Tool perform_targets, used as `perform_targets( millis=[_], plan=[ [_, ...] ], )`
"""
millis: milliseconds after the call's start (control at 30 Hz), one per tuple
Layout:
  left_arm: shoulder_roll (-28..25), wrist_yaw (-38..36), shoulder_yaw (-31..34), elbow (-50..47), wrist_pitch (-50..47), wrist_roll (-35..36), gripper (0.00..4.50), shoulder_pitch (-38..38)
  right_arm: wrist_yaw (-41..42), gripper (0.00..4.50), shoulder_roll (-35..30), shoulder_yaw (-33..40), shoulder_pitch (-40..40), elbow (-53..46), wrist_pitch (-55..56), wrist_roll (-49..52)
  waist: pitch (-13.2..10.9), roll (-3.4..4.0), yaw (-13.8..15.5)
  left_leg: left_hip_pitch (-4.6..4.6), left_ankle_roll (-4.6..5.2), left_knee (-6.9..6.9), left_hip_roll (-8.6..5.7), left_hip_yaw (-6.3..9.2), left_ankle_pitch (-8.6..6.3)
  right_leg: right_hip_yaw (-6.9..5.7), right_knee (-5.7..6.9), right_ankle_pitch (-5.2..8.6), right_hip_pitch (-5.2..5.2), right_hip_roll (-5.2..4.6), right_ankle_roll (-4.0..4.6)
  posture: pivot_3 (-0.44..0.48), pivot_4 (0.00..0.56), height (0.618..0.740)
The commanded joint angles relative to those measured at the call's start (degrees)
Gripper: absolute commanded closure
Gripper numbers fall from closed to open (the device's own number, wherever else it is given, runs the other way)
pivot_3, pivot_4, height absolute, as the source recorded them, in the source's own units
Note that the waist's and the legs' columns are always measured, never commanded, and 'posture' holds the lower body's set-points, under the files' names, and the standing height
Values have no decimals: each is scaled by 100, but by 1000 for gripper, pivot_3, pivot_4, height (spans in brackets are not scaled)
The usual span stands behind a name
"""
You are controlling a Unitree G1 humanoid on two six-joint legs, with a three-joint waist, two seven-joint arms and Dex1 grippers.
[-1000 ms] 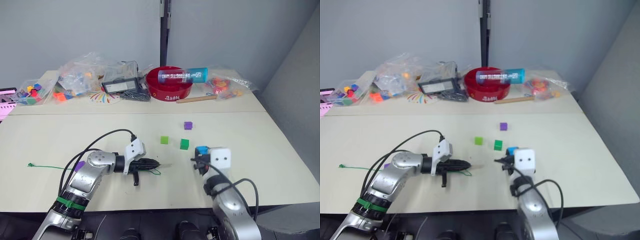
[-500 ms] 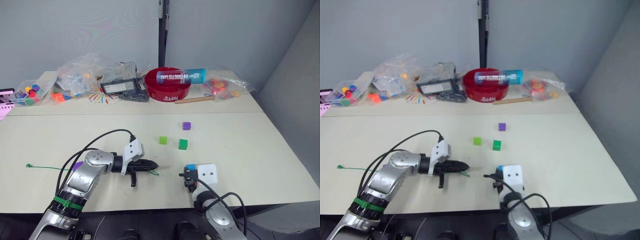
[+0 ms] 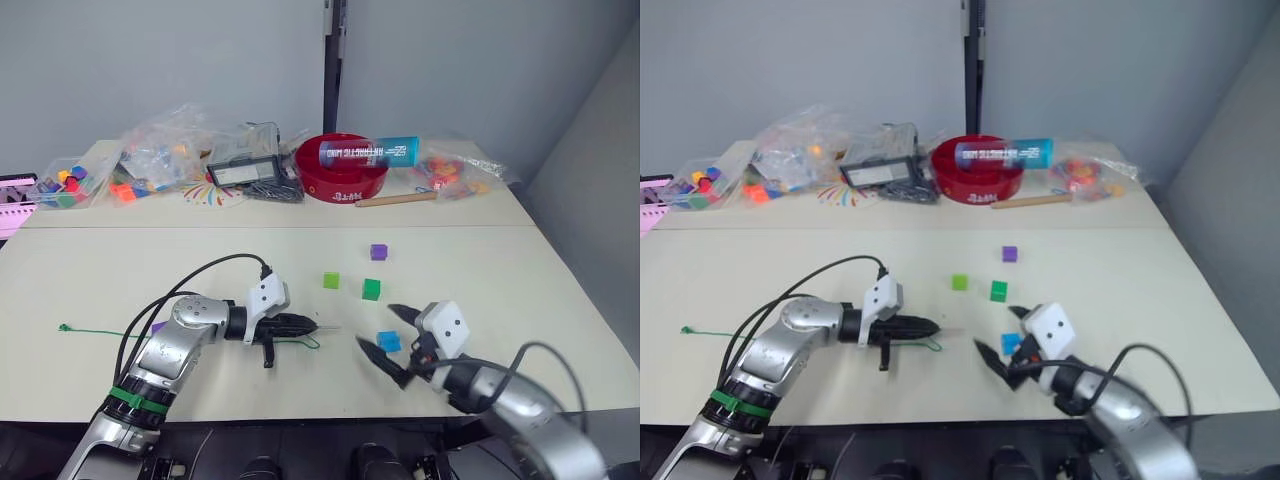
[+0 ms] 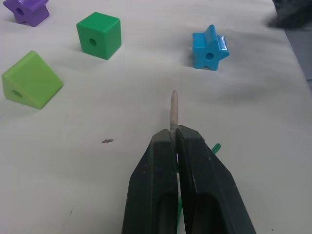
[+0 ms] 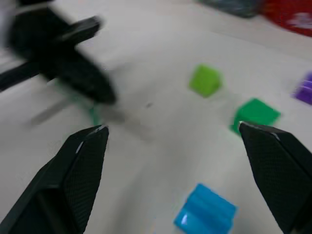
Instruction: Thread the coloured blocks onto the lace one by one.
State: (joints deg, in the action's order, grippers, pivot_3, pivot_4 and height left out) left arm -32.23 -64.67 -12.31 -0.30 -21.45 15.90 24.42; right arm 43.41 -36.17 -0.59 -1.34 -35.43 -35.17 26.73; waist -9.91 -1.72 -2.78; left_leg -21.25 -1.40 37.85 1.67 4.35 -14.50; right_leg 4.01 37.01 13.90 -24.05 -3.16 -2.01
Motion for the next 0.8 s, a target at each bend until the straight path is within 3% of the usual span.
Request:
perform_targets(
  millis=[33, 300, 600, 700, 800],
  plan=[
    [35, 19, 40, -146, 45, 39, 4500, 57, 1417, 30, -602, -102, -698, 943, 309, 252, 0, 0, 16, 0, 1, -1, -1, 1, 0, -1, 0, 0, -1, 0, 0, 0, 150, 731],
    [-11, 126, 31, -659, -61, 67, 4500, -220, 3029, 30, -814, -1248, -2311, 3803, 2281, -1112, 0, 0, 22, -6, 3, -1, 1, -2, -1, 0, 0, 1, -8, 0, -1, 0, 150, 731],
    [-97, 171, 67, -995, -237, 115, 4500, -340, 3224, 30, -504, -1266, -2390, 4515, 2973, -1378, -1, 1, 48, -9, 3, 0, -3, 1, -1, -2, 4, 0, -11, -6, -2, 0, 150, 731],
    [-116, 170, 57, -1041, -263, 109, 4500, -357, 3170, 783, -439, -1226, -2339, 4536, 3051, -1384, -1, 1, 35, -6, 3, 0, -2, 1, -1, -2, 5, 0, -11, -5, -2, 0, 150, 731],
    [-124, 167, 19, -1068, -289, 105, 4500, -332, 3149, 1866, -408, -1198, -2304, 4520, 3071, -1371, -1, 1, 34, -6, 3, 0, -2, 1, -1, -2, 6, 0, -11, -5, -2, 0, 150, 731]
  ],
)
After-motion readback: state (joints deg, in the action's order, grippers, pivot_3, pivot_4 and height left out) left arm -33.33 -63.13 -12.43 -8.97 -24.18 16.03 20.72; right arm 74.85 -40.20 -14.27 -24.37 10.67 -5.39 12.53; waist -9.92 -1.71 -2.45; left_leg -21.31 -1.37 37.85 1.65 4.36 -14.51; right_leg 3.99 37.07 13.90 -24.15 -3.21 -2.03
